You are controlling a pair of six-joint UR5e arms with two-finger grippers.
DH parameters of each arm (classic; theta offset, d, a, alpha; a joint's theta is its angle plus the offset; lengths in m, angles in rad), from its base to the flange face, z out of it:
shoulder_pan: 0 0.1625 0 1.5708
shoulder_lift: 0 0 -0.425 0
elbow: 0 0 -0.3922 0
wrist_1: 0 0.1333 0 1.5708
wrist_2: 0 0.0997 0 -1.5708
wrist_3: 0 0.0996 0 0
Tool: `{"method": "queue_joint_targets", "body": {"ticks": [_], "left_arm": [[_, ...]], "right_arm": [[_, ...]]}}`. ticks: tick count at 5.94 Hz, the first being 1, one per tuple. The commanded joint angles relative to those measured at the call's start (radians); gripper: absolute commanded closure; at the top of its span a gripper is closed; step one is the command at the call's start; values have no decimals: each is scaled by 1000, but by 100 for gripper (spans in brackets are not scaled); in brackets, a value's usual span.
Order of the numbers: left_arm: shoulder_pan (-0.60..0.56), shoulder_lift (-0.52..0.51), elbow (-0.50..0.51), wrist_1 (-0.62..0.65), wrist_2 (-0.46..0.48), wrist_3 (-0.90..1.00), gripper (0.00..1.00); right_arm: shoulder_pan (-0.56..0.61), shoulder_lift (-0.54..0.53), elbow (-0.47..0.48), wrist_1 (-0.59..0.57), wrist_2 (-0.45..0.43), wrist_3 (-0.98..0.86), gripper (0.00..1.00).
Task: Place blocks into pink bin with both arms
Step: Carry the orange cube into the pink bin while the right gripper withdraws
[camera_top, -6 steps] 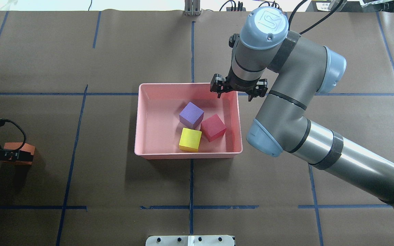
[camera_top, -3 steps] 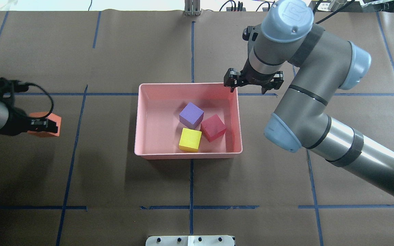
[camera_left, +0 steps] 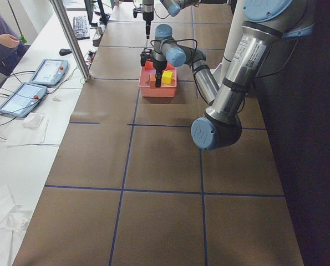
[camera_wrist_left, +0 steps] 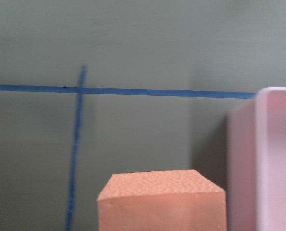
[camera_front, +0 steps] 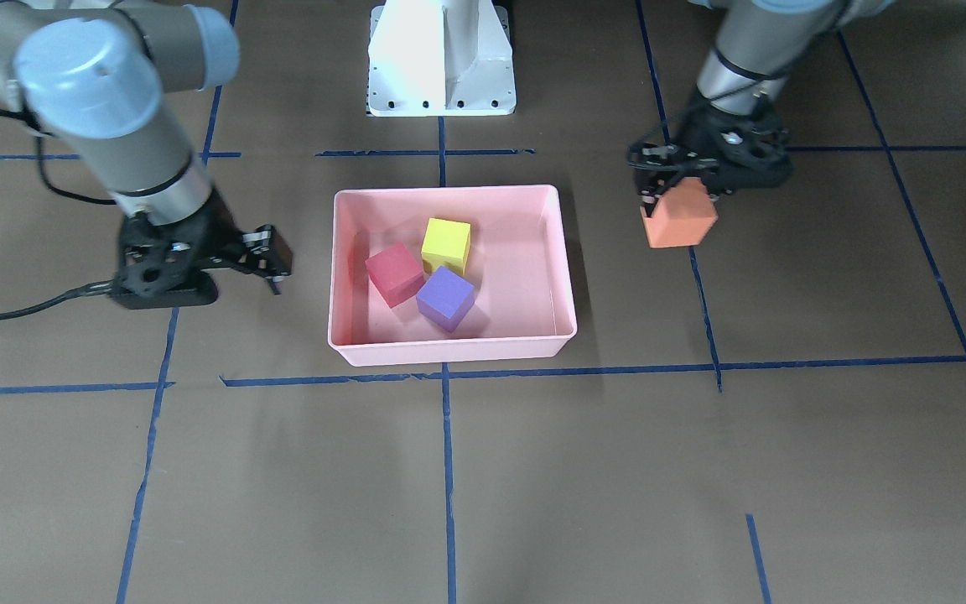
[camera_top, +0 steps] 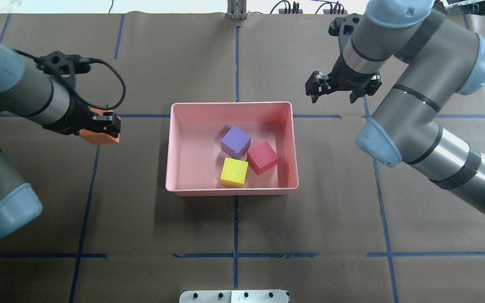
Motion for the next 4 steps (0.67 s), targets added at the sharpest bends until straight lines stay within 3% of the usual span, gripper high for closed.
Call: {"method": "queue_joint_targets", "body": {"ticks": [1, 3, 4], "left_arm": [[90, -201, 128, 41, 27, -154, 1], [84, -166, 97, 44, 57, -15, 0], [46, -74, 41, 41, 51, 146, 0]], "right_arm": [[98, -79, 1, 1, 62, -177, 0], [139, -110, 4, 0, 62, -256, 0], [167, -144, 9, 1, 62, -320, 0]]}}
